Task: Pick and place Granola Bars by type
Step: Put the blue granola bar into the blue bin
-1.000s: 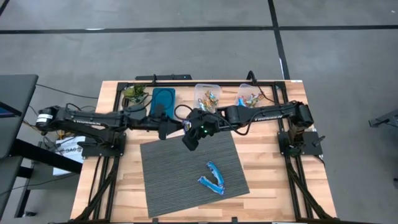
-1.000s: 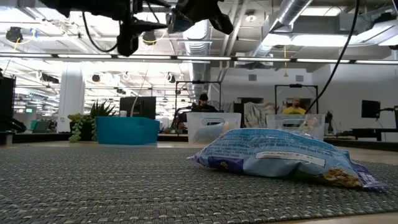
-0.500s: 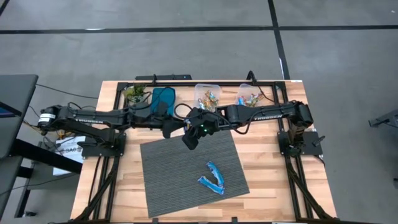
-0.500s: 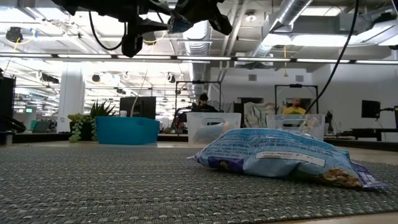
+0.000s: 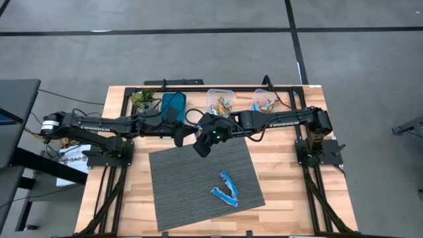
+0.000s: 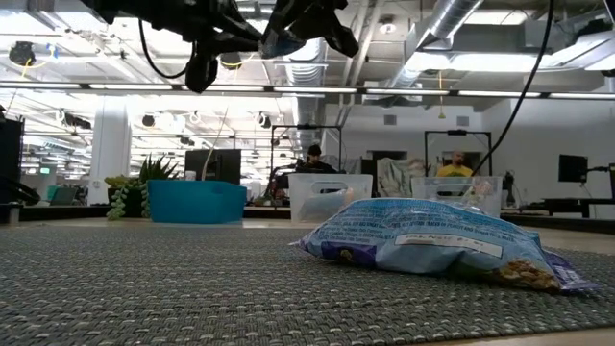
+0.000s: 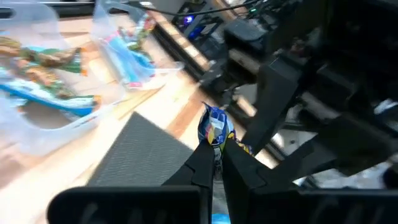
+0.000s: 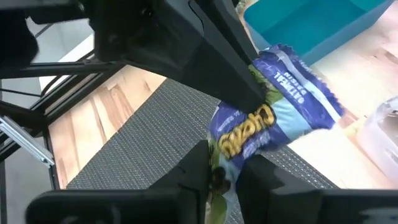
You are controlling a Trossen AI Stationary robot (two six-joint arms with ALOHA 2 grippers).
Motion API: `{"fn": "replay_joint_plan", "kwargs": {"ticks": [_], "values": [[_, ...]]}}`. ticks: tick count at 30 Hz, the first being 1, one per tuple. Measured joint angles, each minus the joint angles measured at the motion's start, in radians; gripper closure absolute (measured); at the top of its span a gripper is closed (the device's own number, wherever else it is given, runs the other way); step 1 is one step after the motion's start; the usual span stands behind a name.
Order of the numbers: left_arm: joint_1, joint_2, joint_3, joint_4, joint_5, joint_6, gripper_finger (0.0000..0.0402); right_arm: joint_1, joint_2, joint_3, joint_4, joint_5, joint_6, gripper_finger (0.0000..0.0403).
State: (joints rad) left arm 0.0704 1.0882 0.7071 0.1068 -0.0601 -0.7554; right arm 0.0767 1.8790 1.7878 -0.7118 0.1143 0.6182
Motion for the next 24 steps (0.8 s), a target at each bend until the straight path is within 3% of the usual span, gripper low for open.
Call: {"fn": "replay_joint_plan", "kwargs": {"ticks": [7,13,18,24], "values": [[0.032,0.001,-0.002,-0.217,-0.136,0.048,0.0398,-0.012,-0.002,0.000,-0.060,0.051,0.000,0.0270],[0.125,-0.020,-0.002,-0.358,-0.308,0.121,0.0398,-0.014,-0.018,0.072,-0.252,0.147,0.017,0.0218],[0.232,-0.051,-0.002,-0.401,-0.360,0.204,0.0398,0.012,-0.017,0.127,-0.337,0.247,-0.049,0.0205],[0.335,-0.056,-0.002,-0.456,-0.398,0.273,0.0398,0.021,-0.017,0.163,-0.365,0.280,-0.086,0.0214]]}}
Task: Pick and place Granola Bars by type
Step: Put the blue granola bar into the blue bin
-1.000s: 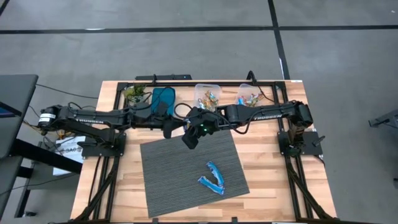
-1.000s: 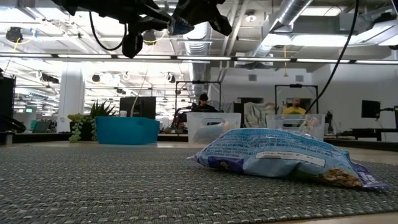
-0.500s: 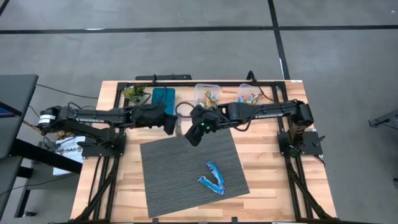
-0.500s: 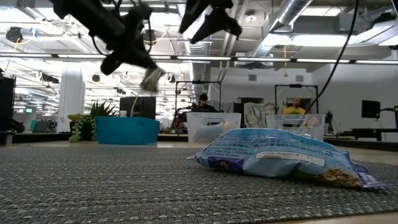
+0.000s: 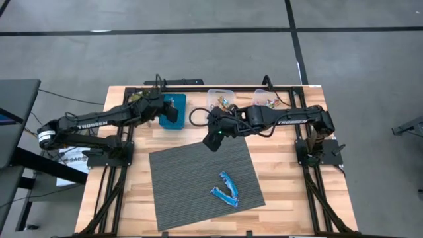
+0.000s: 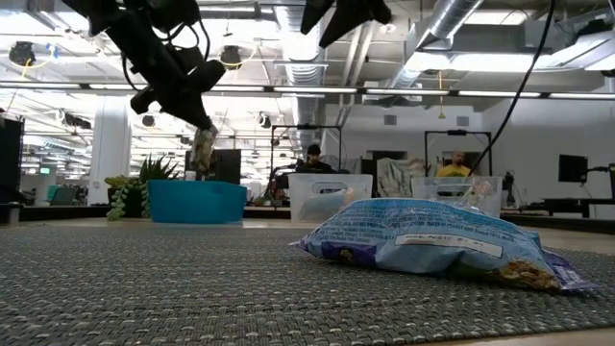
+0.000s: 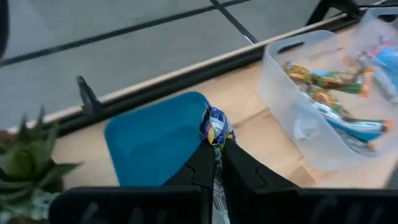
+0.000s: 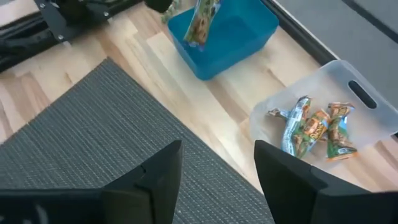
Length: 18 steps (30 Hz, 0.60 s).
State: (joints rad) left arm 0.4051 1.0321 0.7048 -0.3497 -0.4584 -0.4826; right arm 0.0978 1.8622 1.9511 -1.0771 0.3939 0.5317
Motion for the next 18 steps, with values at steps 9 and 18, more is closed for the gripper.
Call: {"fn": "replay_joint_plan", "kwargs": {"ticks": [9,18], "values": [[0.073,0.000,0.000,-0.006,0.086,0.080,0.0334,0.001,0.001,-0.001,-0.025,-0.002,-0.009,0.0231],[0.080,-0.027,0.000,0.025,0.189,0.048,0.0242,0.036,0.001,-0.001,-0.068,-0.119,0.065,0.0230]]}}
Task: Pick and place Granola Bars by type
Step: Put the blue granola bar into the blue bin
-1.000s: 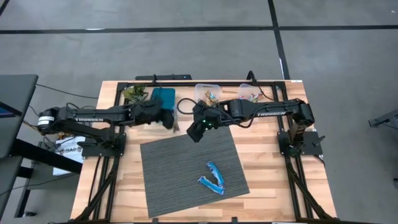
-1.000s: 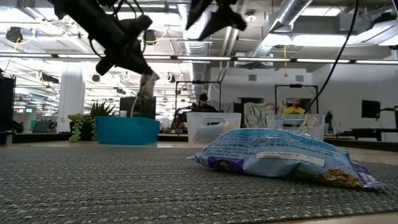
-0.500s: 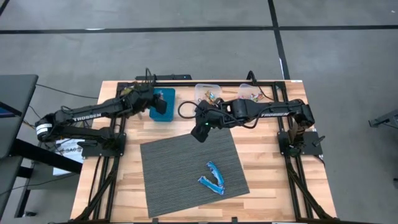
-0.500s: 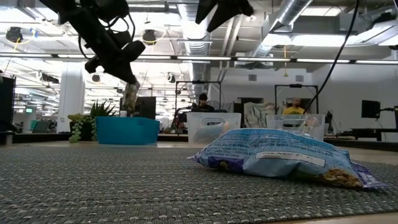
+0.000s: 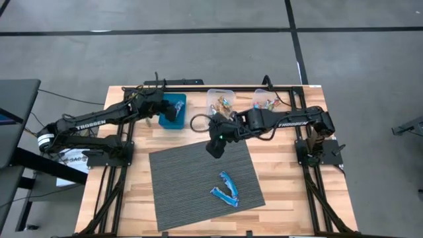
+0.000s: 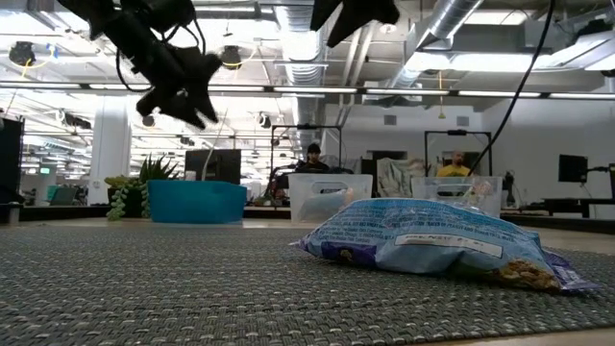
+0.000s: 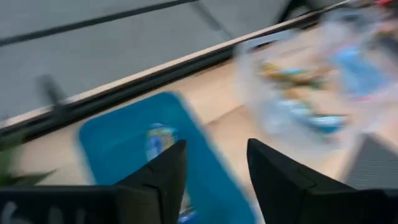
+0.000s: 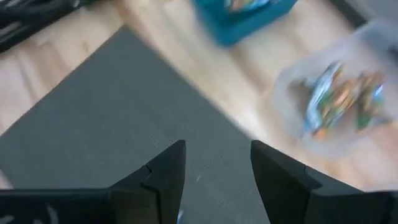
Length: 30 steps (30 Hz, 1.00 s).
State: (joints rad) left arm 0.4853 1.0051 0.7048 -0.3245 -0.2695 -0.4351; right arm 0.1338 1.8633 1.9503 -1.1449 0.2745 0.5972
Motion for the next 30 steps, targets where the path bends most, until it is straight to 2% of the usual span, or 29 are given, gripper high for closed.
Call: {"fn": "replay_joint_plan", "kwargs": {"ticks": [6,8,13,18,25,30], "values": [[-0.048,-0.127,0.000,0.182,0.353,0.005,0.0243,0.105,0.000,-0.089,-0.040,-0.019,0.188,0.0232],[-0.080,-0.188,0.000,0.216,0.414,0.004,0.0247,0.140,0.001,-0.147,-0.025,-0.060,0.254,0.0233],[-0.175,-0.345,0.000,0.166,0.412,-0.032,0.0257,0.202,0.001,-0.315,0.150,-0.207,0.370,0.0233],[-0.313,-0.443,0.000,0.122,0.388,-0.080,0.0267,0.225,0.001,-0.410,0.198,-0.227,0.518,0.0226],[-0.515,-0.463,0.000,0.127,0.257,-0.108,0.0282,0.216,0.006,-0.474,0.230,-0.258,0.568,0.0195],[-0.640,-0.430,0.000,0.171,0.204,-0.111,0.0290,0.211,0.007,-0.515,0.258,-0.295,0.592,0.0168]]}}
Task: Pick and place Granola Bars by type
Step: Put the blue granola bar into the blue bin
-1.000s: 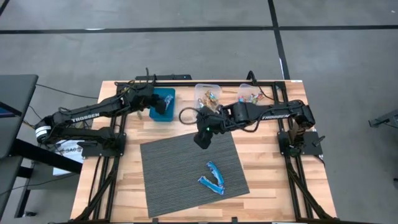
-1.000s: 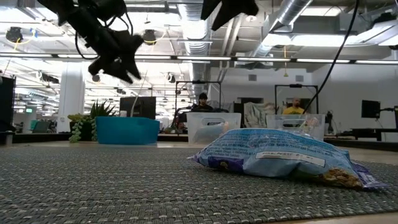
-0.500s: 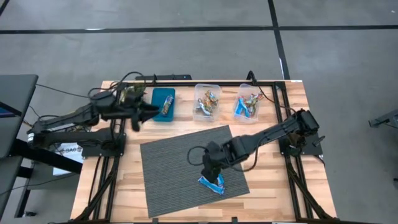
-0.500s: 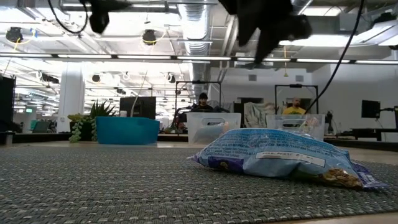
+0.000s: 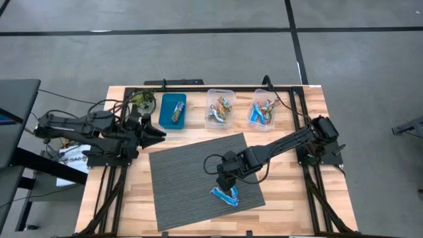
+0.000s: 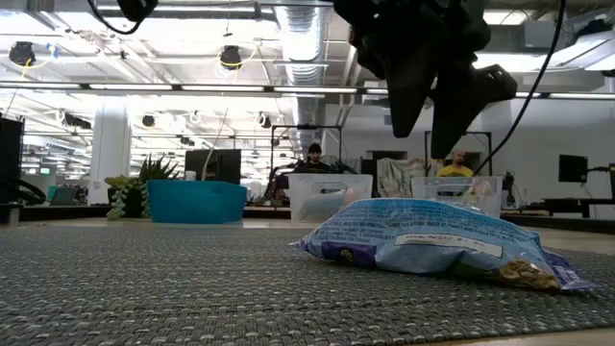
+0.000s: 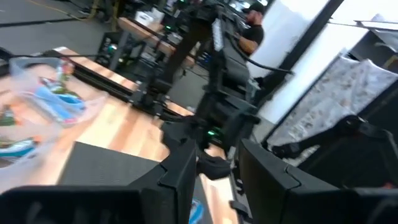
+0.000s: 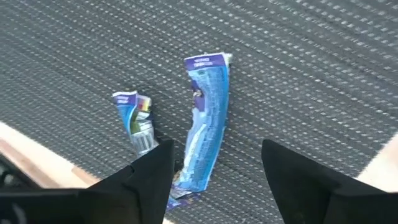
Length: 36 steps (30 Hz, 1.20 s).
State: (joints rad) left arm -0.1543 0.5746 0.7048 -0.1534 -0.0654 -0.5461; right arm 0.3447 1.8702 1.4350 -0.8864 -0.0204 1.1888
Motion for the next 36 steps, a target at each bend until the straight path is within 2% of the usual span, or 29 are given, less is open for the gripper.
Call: {"fn": "replay_joint_plan", "kwargs": {"ticks": [10,15,20,26,30,36], "values": [[-0.186,0.093,0.000,0.070,-0.108,0.000,0.0292,0.013,0.015,-0.003,0.034,-0.003,-0.028,0.0170],[-0.258,0.145,0.000,0.057,-0.162,0.001,0.0292,0.028,0.091,0.006,0.098,-0.074,-0.063,0.0178],[-0.323,0.198,0.004,-0.045,-0.209,0.002,0.0292,0.041,0.154,0.010,0.080,-0.082,-0.081,0.0183],[-0.391,0.300,0.110,-0.255,-0.328,0.000,0.0292,0.041,0.178,0.011,0.061,-0.052,-0.083,0.0194],[-0.404,0.361,0.190,-0.340,-0.372,0.015,0.0292,0.039,0.180,0.012,0.063,-0.044,-0.090,0.0222],[-0.404,0.396,0.231,-0.380,-0.386,0.016,0.0292,0.039,0.181,0.011,0.081,-0.043,-0.092,0.0298]]}}
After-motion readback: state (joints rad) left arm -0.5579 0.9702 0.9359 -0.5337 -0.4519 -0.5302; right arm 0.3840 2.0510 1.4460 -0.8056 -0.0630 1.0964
